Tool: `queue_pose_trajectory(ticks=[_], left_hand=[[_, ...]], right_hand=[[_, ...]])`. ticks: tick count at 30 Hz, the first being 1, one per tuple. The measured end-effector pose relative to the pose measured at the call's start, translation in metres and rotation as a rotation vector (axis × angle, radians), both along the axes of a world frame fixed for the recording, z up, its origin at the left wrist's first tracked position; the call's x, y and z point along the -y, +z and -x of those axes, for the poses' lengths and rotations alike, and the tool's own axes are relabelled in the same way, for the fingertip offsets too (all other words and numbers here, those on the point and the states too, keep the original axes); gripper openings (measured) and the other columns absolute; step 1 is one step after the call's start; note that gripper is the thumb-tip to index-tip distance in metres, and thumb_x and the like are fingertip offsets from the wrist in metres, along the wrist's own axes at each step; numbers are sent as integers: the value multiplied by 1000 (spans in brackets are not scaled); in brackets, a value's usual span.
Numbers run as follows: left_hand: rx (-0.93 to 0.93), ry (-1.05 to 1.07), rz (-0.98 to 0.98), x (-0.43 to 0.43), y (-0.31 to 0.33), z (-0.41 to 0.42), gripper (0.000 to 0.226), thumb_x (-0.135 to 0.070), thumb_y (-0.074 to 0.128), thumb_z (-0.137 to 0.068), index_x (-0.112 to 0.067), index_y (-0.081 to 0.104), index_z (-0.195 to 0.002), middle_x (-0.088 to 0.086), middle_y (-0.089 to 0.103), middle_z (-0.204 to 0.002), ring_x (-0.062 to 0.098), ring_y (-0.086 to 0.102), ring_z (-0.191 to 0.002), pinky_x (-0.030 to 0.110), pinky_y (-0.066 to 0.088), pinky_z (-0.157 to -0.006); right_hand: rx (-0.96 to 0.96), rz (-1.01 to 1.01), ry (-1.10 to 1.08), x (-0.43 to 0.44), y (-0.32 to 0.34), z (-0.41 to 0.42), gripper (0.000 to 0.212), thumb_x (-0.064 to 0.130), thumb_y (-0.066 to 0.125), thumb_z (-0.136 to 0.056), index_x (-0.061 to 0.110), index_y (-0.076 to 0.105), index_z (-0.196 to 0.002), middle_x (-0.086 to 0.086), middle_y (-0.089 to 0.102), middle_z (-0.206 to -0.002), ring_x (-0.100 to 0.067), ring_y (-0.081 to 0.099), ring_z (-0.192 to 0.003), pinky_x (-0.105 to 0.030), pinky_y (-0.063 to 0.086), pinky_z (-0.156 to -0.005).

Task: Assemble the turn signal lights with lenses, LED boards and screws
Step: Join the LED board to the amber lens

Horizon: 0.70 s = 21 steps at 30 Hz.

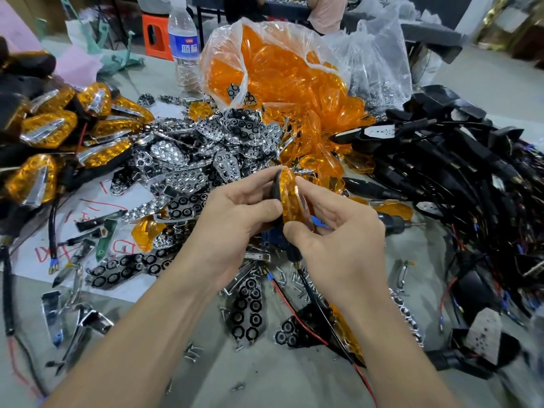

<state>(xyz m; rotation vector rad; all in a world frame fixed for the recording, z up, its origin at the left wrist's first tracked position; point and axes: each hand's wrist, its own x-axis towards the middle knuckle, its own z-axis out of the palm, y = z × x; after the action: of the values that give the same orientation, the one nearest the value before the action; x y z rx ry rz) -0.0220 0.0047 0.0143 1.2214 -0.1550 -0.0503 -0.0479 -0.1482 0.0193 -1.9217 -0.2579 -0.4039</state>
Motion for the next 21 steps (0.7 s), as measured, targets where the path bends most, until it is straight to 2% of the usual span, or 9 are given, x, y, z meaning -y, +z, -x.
queue_pose_trajectory(ticks=[3, 7, 9, 17, 21], left_hand=[[-20, 65, 59, 0, 2, 1, 34, 0, 71, -83, -13, 77, -113, 8, 80, -102, 22, 76, -93, 28, 60, -73], [-41, 89, 78, -2, 4, 1, 40, -12, 76, -67, -14, 78, -107, 6, 80, -96, 21, 76, -87, 28, 60, -70], [-41, 87, 84, -2, 5, 1, 41, -13, 77, -66, -14, 78, -107, 5, 81, -95, 20, 76, -85, 28, 60, -70], [-69, 85, 118, -3, 6, 1, 41, -12, 76, -69, -12, 77, -109, 3, 81, -95, 16, 77, -84, 25, 59, -66], [-78, 93, 118, -2, 5, 0, 42, -13, 78, -67, -13, 77, -109, 3, 81, -96, 16, 77, -86, 26, 60, -68]], right_hand=[[-19, -42, 21, 0, 0, 0, 64, 3, 76, -73, 38, 74, -127, 32, 74, -108, -12, 76, -95, -31, 63, -87], [-37, -146, 76, 0, 3, -1, 68, -10, 75, -72, 46, 75, -111, 30, 75, -104, 2, 72, -103, -15, 57, -84], [-54, -215, 97, 1, 3, -1, 69, -13, 74, -71, 46, 74, -107, 28, 76, -104, 2, 72, -105, -13, 55, -85], [-69, -305, 112, 0, 2, -1, 66, -19, 74, -74, 33, 74, -114, 21, 78, -104, -2, 74, -104, -16, 57, -86], [-88, -316, 101, 0, 1, -2, 67, -20, 74, -73, 33, 74, -113, 18, 78, -106, -4, 74, -105, -25, 59, -93]])
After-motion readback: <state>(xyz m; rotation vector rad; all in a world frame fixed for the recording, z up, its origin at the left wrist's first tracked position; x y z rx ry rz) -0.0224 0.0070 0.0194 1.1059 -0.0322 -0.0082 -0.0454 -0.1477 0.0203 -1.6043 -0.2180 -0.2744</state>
